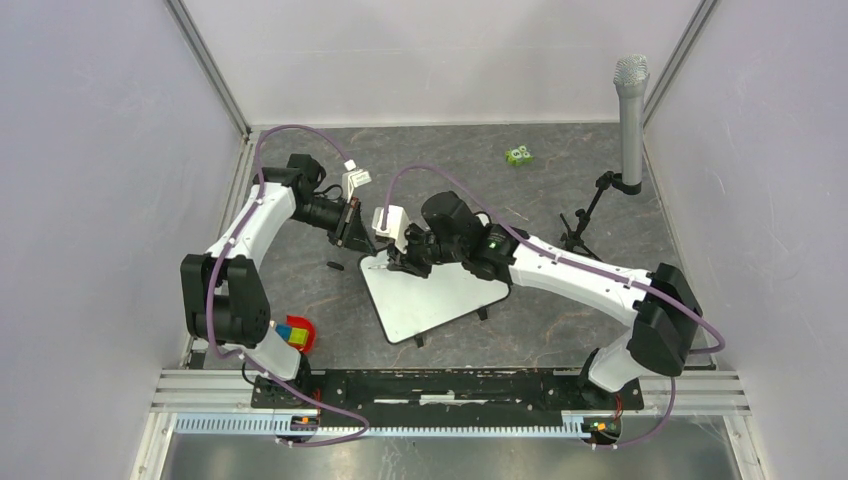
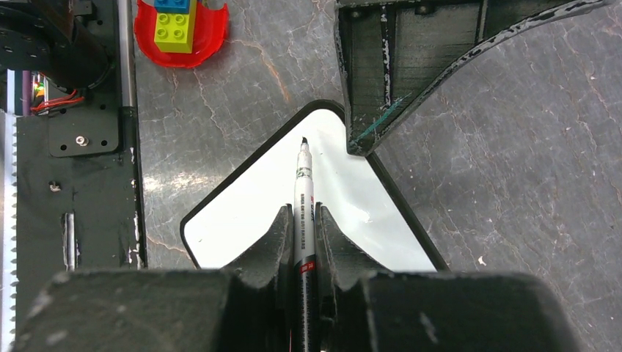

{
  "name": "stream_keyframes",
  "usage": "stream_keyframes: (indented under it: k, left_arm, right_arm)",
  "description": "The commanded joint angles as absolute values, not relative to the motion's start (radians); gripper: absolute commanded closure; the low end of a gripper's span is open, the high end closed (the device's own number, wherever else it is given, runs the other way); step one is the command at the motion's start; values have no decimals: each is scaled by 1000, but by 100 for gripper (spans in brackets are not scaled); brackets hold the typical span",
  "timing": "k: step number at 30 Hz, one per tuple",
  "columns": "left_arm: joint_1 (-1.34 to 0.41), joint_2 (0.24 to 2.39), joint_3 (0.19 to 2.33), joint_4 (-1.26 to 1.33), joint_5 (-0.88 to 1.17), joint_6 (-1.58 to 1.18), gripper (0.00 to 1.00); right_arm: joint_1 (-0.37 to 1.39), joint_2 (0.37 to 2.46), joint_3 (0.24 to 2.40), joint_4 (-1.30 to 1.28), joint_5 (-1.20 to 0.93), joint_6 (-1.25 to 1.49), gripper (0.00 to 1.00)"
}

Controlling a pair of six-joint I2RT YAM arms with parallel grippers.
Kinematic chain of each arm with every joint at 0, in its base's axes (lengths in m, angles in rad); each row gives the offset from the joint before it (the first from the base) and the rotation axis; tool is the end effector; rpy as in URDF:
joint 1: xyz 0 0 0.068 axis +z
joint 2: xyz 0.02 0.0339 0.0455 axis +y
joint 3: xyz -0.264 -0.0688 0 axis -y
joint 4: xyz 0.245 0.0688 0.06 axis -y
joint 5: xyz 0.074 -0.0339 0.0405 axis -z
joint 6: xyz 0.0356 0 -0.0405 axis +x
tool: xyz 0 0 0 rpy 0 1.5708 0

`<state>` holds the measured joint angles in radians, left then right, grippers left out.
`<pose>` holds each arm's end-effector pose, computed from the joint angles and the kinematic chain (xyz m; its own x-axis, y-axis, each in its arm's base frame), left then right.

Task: Write a sentence on the whiteboard
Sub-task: Hold the whiteboard on the whiteboard stand, then write a sentence on the whiteboard.

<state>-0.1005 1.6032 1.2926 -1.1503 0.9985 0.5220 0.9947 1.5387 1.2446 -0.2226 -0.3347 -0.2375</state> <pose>0.2859 -0.0589 0.2669 -0.7844 0.3505 -0.5117 0.6197 0.4093 -0.6696 0.1847 0.3057 0.3106 -0.0386 -0.4674 -0.8832 -0.9844 0.1698 -0.0468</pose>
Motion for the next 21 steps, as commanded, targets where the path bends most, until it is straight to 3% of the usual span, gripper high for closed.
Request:
stream_keyframes:
  k: [1, 6, 21]
  left_arm:
    - [-108, 1606, 1307, -1158, 1029, 563, 92]
    - [-109, 1605, 1309, -1159, 1020, 565, 98]
    - [-114, 1597, 1299, -1158, 1015, 575, 98]
  right_arm:
    - [1002, 1556, 1305, -189, -321, -249, 100]
    - [1002, 1573, 1322, -187, -322, -249, 100]
    - [1002, 1597, 1305, -193, -291, -279, 100]
